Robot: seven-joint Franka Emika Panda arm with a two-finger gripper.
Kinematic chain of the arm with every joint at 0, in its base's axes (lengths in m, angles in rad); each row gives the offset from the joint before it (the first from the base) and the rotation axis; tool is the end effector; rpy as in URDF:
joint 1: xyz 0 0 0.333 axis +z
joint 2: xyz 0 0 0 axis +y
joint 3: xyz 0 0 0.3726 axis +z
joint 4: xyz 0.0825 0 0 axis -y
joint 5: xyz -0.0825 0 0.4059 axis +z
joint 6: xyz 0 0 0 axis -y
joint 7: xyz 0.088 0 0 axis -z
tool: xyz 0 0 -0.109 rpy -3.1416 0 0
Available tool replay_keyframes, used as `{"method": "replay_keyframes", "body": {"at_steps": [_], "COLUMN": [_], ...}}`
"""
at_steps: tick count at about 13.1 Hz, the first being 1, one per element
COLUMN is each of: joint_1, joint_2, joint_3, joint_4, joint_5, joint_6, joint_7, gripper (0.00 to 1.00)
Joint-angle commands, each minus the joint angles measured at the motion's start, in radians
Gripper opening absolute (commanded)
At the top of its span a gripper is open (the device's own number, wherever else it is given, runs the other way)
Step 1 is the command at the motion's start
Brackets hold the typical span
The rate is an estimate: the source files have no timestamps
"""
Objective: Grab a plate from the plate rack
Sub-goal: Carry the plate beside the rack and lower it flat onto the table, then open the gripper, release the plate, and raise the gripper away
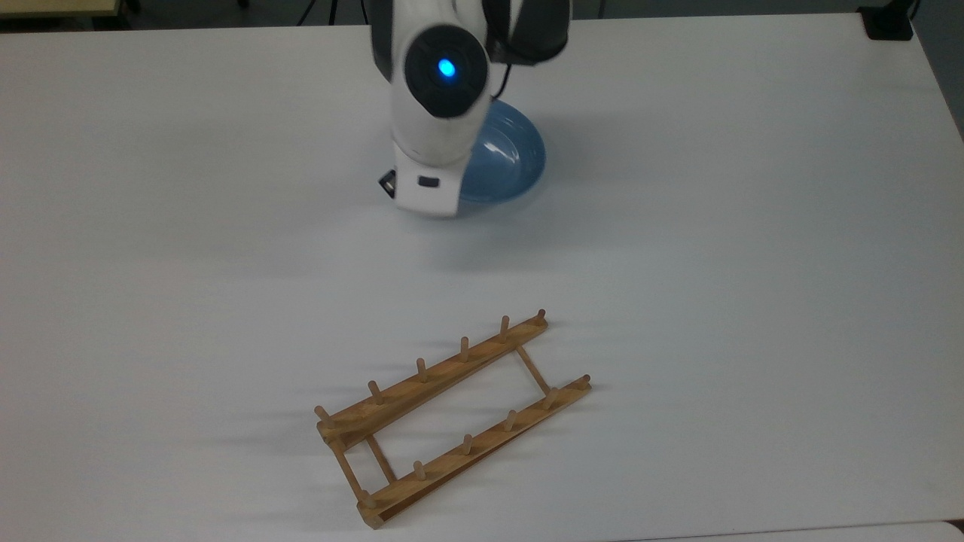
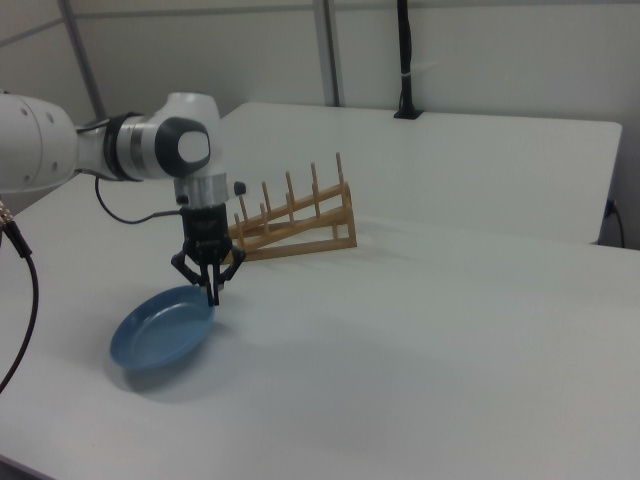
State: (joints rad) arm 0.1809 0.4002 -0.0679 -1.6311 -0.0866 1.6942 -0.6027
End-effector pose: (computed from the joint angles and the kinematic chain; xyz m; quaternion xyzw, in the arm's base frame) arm 0.6646 0.0725 0.4066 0.9174 0.3568 -0.1755 0.0128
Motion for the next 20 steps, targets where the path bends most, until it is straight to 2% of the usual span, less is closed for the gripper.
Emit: {"method": "replay_keyframes", "body": {"at_steps": [1, 2, 3, 4, 5, 6, 7, 10, 12, 13, 15, 17, 20], "joint_1": [0.023, 0.020, 0.020, 0.017, 0.015, 0.012, 0.008, 0.000, 0.000, -0.001, -0.011, -0.050, -0.121], "joint_2": [0.041, 0.043, 0.042, 0.029, 0.019, 0.000, -0.015, -0.110, -0.177, -0.223, -0.280, -0.335, -0.391], "joint_3": [-0.009, -0.009, -0.010, -0.012, -0.013, -0.015, -0.016, -0.018, -0.018, -0.018, -0.016, 0.000, 0.048], "joint_4": [-0.015, -0.013, -0.007, -0.006, -0.004, 0.003, 0.011, 0.022, 0.023, 0.022, 0.022, 0.013, 0.001], "joint_5": [0.002, 0.002, 0.001, 0.001, -0.001, -0.001, -0.001, -0.004, -0.004, -0.004, -0.001, 0.011, 0.015], "joint_6": [0.041, 0.041, 0.035, 0.025, 0.022, 0.018, 0.012, -0.005, -0.005, -0.005, -0.007, -0.033, -0.077], "joint_7": [0.015, 0.015, 0.018, 0.020, 0.020, 0.024, 0.047, 0.202, 0.382, 0.531, 0.692, 0.754, 0.752], "gripper": [0.00, 0.05, 0.21, 0.52, 0.62, 0.92, 1.00, 1.00, 1.00, 1.00, 1.00, 1.00, 1.00]}}
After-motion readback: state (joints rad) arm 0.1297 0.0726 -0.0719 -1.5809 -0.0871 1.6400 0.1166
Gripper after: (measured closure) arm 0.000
